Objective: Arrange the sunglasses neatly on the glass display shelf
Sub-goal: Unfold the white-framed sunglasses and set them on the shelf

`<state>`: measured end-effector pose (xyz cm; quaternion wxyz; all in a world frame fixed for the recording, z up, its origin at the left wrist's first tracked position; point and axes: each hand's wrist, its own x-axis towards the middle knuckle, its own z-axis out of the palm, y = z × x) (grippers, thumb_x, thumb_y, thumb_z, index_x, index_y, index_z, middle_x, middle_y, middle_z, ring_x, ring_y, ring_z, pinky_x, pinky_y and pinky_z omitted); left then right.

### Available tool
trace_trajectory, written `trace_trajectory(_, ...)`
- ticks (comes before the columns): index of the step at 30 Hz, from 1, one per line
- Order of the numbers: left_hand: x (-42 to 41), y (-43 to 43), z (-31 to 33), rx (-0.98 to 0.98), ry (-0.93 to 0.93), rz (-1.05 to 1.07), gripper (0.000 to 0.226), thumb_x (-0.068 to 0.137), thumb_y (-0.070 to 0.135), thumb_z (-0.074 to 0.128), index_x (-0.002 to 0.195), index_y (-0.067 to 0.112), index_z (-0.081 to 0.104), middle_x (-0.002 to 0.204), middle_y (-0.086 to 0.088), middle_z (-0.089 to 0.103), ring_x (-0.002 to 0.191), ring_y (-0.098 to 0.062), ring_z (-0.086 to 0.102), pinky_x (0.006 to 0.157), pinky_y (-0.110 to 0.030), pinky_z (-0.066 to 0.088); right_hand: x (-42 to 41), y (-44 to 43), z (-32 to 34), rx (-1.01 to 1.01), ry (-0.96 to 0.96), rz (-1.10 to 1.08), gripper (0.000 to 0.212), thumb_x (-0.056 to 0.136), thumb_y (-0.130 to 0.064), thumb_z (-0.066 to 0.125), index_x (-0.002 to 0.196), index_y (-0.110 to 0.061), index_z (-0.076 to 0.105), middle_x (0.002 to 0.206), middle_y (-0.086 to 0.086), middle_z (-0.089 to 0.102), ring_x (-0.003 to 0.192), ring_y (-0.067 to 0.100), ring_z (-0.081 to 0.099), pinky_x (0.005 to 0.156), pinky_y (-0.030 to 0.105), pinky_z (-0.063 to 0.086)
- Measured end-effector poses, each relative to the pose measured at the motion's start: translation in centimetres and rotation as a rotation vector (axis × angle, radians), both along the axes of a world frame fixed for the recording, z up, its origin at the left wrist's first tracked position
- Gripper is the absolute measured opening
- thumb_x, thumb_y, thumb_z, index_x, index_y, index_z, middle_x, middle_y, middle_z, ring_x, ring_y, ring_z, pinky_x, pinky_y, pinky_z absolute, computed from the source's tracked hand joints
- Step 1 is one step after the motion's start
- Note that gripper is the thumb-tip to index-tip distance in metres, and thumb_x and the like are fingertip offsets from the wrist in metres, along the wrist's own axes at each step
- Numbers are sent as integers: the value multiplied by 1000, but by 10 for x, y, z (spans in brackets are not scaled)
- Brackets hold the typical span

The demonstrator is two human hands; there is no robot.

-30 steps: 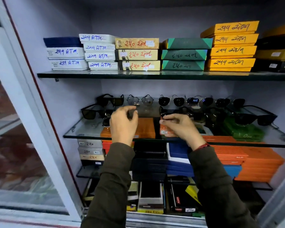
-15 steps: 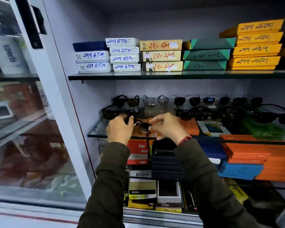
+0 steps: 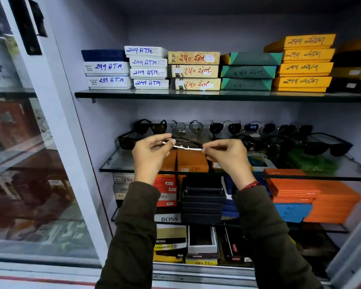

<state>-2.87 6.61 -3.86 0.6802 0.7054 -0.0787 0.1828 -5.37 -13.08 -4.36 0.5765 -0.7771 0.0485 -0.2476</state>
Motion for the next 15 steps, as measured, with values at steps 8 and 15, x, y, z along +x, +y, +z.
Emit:
trace_trajectory(8, -5, -14, -5, 28, -69, -39, 21, 78, 24, 85, 99, 24, 83, 100, 4, 81, 102, -13, 75, 98, -40, 59, -5, -4, 0, -472, -234, -237, 20, 93, -22, 70, 107, -11, 79, 97, 5, 77, 82, 12, 71, 81, 31, 62)
trace_trajectory(15, -7, -14, -12, 408, -304, 164, 20, 90, 26, 74, 106, 18, 81, 98, 8, 78, 83, 6, 67, 82, -3, 51, -5, -10, -3, -288, -252, -289, 19, 95, -24, 66, 103, -10, 77, 91, 4, 77, 76, 11, 73, 78, 35, 63)
